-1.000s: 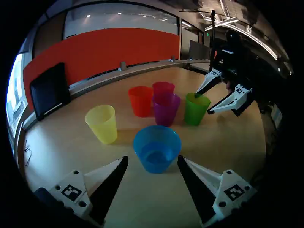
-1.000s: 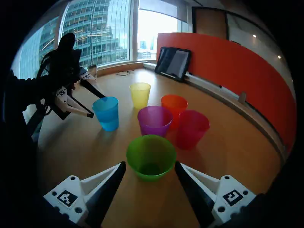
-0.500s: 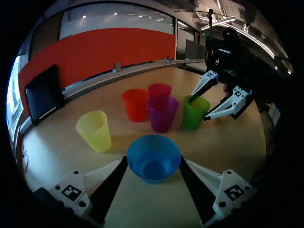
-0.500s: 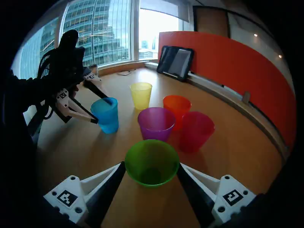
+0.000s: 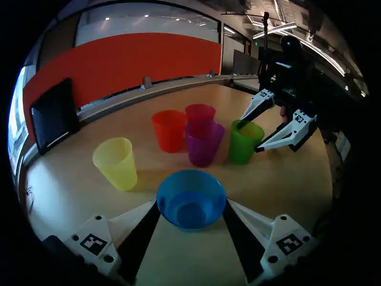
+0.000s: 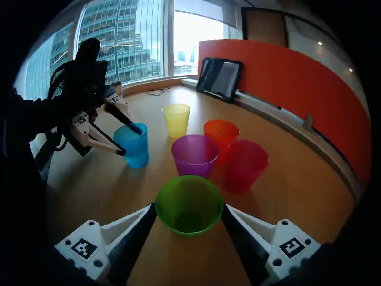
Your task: Pour water
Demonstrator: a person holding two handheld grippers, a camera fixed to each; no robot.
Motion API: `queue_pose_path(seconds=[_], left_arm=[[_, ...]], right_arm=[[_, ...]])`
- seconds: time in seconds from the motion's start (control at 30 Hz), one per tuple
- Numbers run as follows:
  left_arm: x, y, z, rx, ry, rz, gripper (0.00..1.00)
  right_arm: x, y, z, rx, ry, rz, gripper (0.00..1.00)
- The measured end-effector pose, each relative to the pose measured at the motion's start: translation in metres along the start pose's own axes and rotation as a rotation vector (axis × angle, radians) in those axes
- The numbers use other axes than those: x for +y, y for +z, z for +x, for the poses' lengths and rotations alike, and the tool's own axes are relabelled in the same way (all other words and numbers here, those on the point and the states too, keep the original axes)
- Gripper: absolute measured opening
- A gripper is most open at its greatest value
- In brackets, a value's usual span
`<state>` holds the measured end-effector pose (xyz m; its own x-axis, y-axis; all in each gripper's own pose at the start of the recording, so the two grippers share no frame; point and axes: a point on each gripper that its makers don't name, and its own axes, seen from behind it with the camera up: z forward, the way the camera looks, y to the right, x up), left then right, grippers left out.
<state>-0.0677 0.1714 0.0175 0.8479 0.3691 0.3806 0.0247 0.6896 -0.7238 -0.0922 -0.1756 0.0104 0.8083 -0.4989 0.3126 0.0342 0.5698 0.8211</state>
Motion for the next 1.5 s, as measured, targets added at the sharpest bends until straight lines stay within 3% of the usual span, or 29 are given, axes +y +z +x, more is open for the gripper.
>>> queue_pose_path(seconds=[0.2, 0.3, 0.67, 0.97, 1.5], left_arm=[[0.0, 0.0, 0.001, 0.002, -0.004, 0.002, 0.87], [-0.001, -0.001, 0.001, 0.004, -0.005, 0.003, 0.87], [-0.001, -0.011, 0.013, 0.048, -0.009, 0.018, 0.87], [-0.002, -0.039, 0.048, 0.151, -0.004, 0.06, 0.87], [-0.008, -0.092, 0.114, 0.348, 0.0, 0.129, 0.87]], right_arm=[[0.0, 0.001, 0.0, 0.003, -0.002, -0.003, 0.99], [0.001, 0.001, 0.0, 0.004, -0.001, -0.006, 0.92], [0.001, -0.012, 0.015, 0.047, 0.015, -0.017, 0.92], [-0.005, -0.037, 0.05, 0.136, 0.0, -0.041, 0.92], [-0.014, -0.079, 0.124, 0.352, -0.009, -0.083, 0.92]])
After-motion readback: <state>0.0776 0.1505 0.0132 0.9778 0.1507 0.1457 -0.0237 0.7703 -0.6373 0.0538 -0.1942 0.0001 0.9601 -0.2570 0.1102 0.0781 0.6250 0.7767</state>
